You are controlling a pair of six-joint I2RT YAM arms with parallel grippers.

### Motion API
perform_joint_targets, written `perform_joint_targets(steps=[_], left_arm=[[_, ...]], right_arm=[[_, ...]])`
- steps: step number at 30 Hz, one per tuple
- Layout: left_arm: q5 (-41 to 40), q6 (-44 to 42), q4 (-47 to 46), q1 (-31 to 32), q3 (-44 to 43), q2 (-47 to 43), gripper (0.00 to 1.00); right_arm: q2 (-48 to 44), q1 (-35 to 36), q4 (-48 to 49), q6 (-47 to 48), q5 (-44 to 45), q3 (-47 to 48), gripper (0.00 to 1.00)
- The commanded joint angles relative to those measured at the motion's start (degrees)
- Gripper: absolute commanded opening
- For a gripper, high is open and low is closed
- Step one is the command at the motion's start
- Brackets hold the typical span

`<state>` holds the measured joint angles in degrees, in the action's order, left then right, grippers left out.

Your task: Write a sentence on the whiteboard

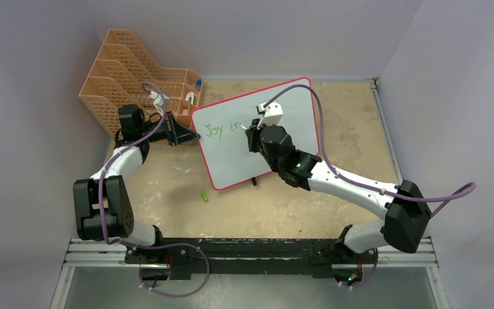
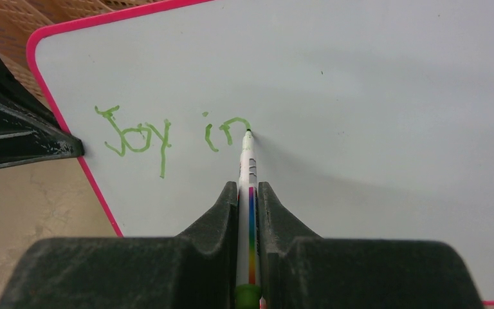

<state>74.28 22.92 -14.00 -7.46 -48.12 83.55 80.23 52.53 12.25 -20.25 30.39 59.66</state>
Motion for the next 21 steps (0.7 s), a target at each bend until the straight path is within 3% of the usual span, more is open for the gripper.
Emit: perform_joint_targets(steps=[1,21], left_arm=[[0.96,-1.03,-0.16,0.85,-1.28,-1.72,0.00],[0.69,-0.94,-0.15,0.86,-1.32,-1.72,0.00]], right_arm=[[-1.20,-0.41,-2.45,-1.01,0.06,-0.68,0.00],[-3.44,-0.33,-2.23,-0.77,-0.05,0.13,0.00]])
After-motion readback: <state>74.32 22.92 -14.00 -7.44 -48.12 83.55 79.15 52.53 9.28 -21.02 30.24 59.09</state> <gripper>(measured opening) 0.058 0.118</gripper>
